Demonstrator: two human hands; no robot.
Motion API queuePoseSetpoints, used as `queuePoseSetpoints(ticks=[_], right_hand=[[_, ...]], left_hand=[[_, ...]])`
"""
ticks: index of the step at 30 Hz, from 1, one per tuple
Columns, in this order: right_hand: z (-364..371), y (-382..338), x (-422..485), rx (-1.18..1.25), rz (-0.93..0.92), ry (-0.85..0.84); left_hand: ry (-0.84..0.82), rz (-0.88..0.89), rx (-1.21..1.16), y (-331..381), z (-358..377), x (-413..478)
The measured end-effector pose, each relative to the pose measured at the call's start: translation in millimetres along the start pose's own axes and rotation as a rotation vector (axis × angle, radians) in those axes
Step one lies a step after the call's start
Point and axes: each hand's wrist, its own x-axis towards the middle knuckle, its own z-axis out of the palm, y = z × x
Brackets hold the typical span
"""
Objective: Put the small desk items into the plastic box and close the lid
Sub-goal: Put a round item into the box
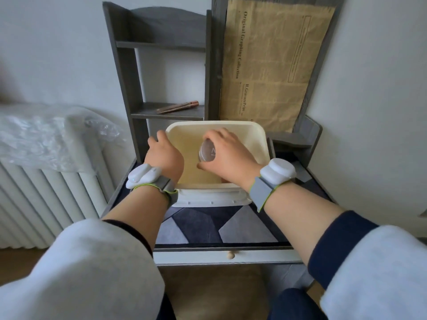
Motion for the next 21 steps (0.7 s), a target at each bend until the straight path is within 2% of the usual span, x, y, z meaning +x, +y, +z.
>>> queuePoseSetpoints(ticks=[9, 16, 21], right_hand=[[41, -10, 28, -0.099, 0.033, -0.29], [61, -7, 30, -0.153, 0.008, -0.368], [66, -6, 30, -0.164, 0.012, -0.392]], left_hand=[[0.005, -0.005, 0.016, -8, 2, 2], [0.109, -0.02, 0.039, -9, 21, 8], [0.115, -0.001, 0.062, -10, 22, 8]])
